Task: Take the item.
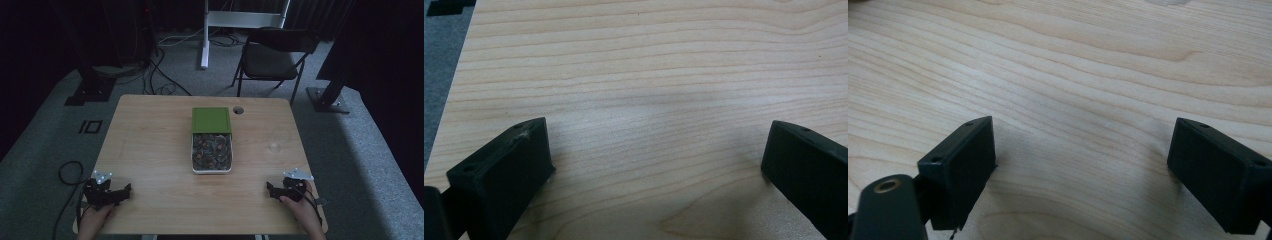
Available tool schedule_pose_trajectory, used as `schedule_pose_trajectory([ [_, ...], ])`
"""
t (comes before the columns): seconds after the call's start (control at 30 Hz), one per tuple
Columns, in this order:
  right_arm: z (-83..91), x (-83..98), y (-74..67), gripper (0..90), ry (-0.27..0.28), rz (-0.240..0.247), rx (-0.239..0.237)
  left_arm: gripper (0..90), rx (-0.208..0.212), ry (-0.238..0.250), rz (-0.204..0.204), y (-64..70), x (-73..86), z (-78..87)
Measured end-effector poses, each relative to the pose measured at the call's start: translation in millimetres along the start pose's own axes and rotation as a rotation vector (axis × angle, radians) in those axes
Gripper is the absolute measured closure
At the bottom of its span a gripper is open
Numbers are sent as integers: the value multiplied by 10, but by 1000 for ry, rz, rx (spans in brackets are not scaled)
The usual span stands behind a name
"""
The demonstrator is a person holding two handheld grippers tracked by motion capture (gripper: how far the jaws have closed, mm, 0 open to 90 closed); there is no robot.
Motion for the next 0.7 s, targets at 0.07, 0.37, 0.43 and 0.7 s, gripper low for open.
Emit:
schedule_pose_trajectory([
  [0.07, 0, 0, 0, 119, 0, 0, 0, 2, 1, -1, -1, -2, -2, -1],
  [0.37, 0, -1, 1, 118, 0, 1, 0, 3, -3, -3, 4, -8, -4, -1],
  [0.43, 0, -1, 1, 119, 0, 1, 0, 2, -4, -2, 5, -8, -3, 0],
  [0.7, 3, -2, -15, 123, 2, 12, -18, 2, -8, -1, 12, -3, 0, 0],
])
Point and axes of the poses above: each handheld gripper's, and its own axes: z roughly backward along the jaws, x roughly out of its underside, y roughly to its right, the point moved 5 cm from there along -z, roughly forward along the jaws, and after that the axes turned 10 degrees about -y, right-handed, at the moved point
